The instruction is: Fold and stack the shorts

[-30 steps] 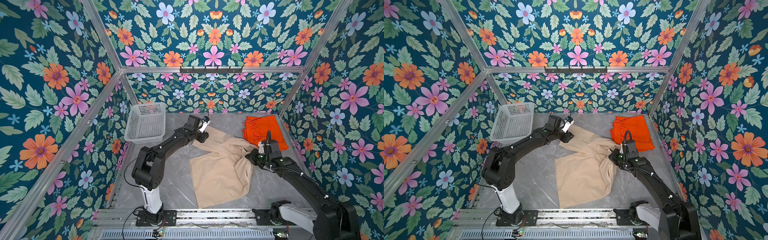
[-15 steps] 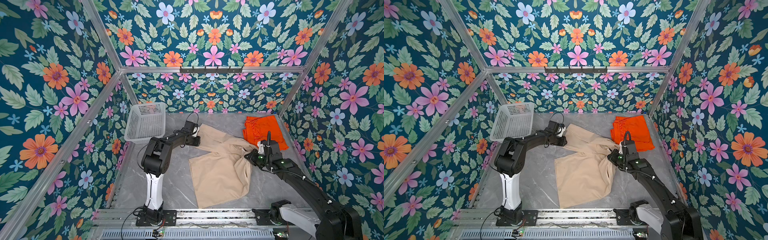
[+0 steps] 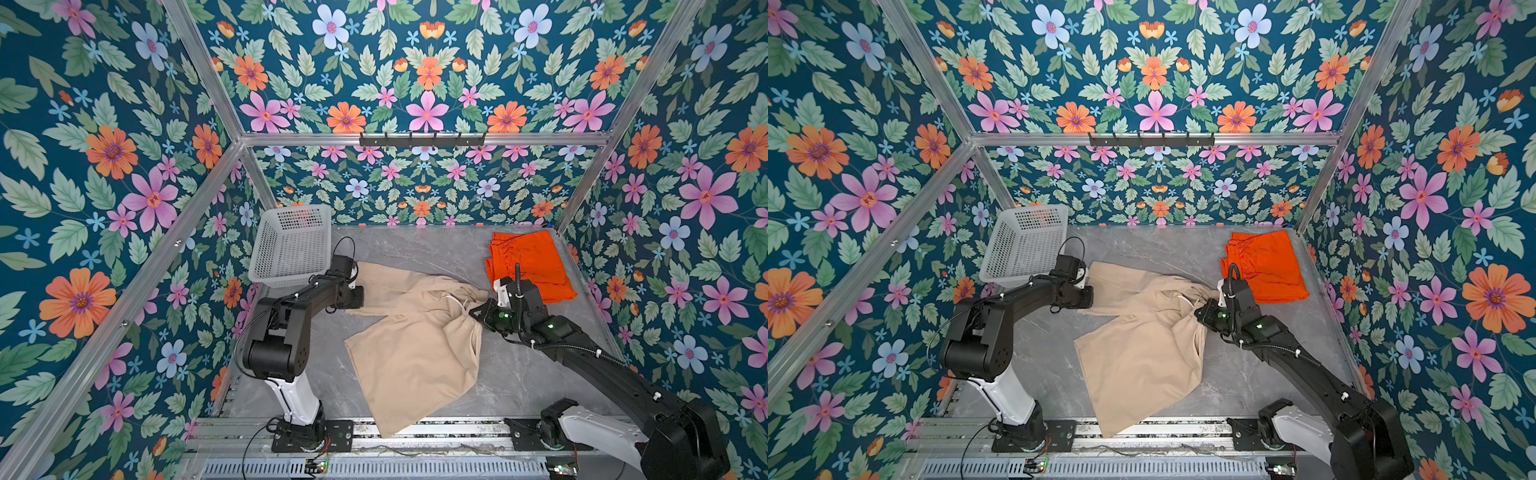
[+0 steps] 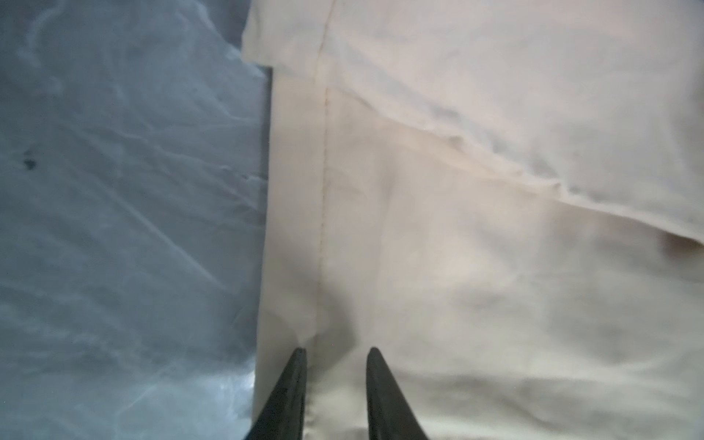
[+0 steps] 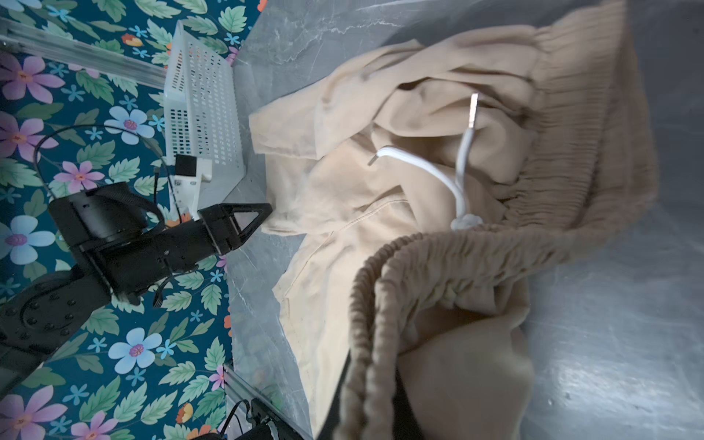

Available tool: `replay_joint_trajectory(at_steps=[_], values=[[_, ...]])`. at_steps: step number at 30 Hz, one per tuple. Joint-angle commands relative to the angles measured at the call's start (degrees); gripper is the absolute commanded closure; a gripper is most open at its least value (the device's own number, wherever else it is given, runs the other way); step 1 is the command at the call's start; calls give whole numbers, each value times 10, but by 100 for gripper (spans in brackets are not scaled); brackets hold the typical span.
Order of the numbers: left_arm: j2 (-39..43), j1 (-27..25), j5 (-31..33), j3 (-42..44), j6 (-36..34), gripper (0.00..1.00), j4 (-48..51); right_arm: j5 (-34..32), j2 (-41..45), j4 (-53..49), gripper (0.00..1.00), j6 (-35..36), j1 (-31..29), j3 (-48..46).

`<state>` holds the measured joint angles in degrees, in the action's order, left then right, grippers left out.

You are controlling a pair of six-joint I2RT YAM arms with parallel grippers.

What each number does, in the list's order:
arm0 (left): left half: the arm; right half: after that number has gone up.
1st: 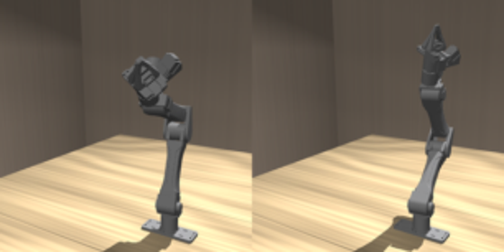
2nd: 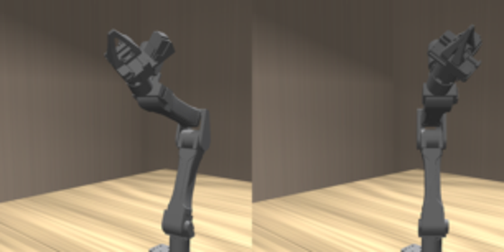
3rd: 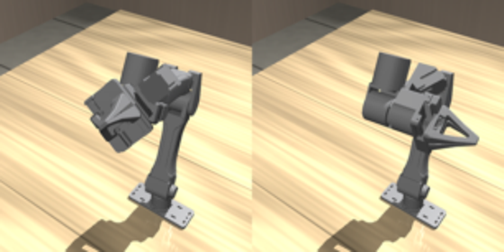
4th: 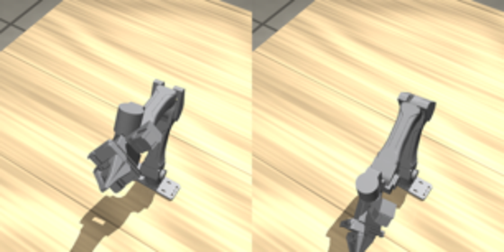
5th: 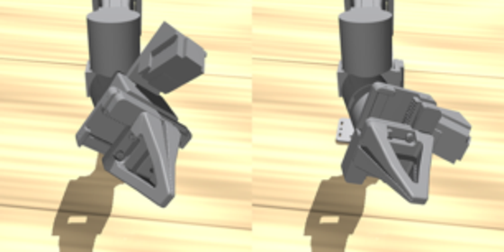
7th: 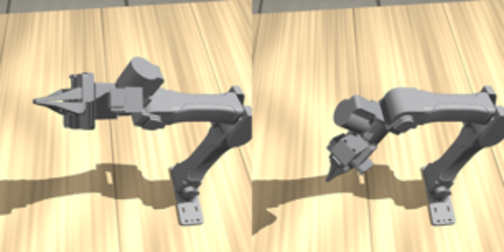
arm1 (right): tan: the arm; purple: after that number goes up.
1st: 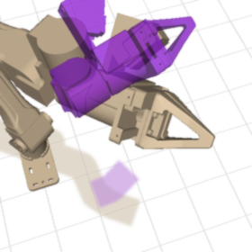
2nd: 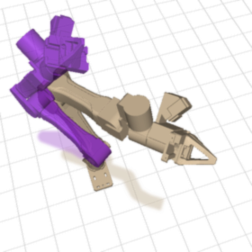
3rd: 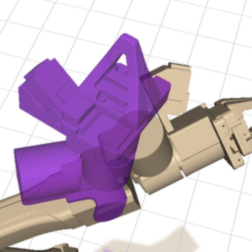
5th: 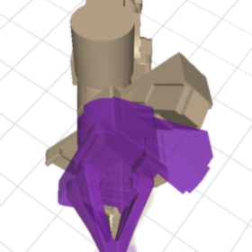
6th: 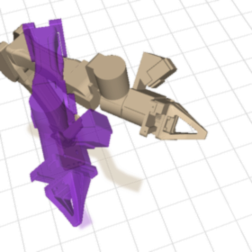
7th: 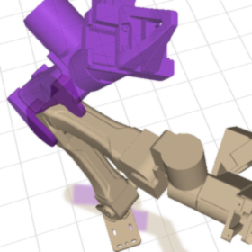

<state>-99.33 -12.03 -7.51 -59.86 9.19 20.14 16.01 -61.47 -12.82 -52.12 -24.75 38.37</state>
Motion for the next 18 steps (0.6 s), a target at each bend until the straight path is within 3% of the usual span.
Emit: replay_joint_trajectory(at_steps=[1, 7, 11, 18], values=[[15, 4, 35, -5, -6, 69, 29, -58, 17, -19, 100, -70, -2, -32], [43, -10, -12, -48, -10, 64, 28, -101, 61, -96, 100, -137, -1, -111], [65, -81, -33, -91, -78, 60, 6, -96, 85, -93, 100, -155, -1, -146], [24, -196, -168, -152, -217, 54, -90, -111, 107, -131, 100, -160, -1, -164]])
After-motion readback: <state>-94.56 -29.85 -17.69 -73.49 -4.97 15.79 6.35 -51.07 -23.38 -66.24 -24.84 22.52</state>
